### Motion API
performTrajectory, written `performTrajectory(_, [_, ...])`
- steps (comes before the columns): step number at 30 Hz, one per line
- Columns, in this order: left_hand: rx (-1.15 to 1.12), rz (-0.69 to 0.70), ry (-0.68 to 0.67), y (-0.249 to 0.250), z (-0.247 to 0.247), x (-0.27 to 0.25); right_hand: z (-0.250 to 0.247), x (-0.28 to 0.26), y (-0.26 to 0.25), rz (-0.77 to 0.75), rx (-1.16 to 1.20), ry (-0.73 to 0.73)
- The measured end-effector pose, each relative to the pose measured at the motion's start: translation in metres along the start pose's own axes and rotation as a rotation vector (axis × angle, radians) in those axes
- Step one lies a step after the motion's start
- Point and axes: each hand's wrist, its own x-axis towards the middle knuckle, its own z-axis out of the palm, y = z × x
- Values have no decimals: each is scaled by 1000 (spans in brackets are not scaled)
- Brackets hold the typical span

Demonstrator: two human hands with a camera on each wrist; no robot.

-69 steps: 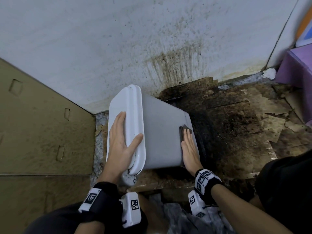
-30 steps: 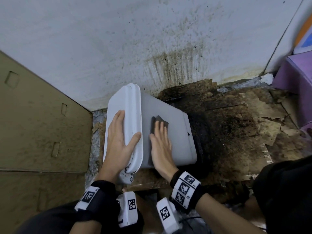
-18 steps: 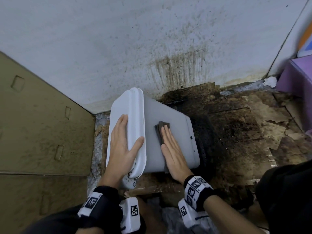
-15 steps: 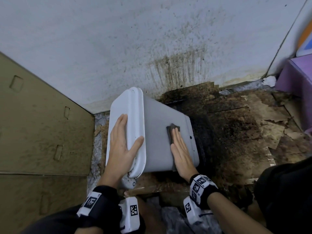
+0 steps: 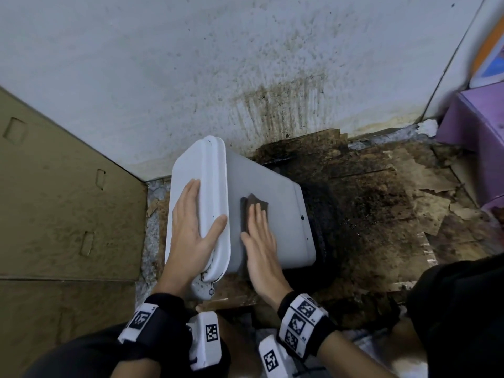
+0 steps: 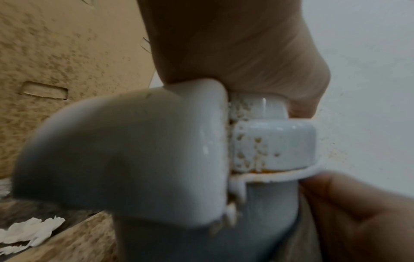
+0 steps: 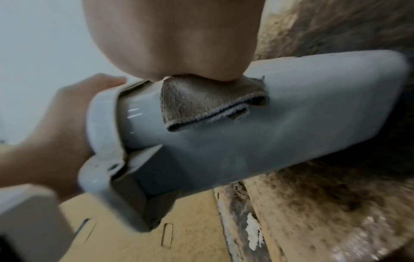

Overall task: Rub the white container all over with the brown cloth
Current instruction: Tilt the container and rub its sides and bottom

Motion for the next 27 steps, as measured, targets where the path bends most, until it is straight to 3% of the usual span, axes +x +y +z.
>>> performTrajectory(3, [4,2,0,0,0,-1,1,-4,-10,-102,0,-27])
performTrajectory(8, [-11,2,1,0,0,0,-16,0,28,-233,-81,-2])
performTrajectory(12, [-48,-26,2,0,-2,0,-31,10,79,-125,-90,71])
performTrajectory(17, [-52,-9,-9,6,1,1,-40,18,136,165,-18,110])
performTrajectory(22, [-43,-31,5,5,-1,1,-29,24,99,301,60,151])
performTrajectory(25, [-26,-17,8,4,-1,2,-15,16,51,238,85,176])
performTrajectory(27, [-18,-27,10,1,-1,3,-1,7,14,136,64,116])
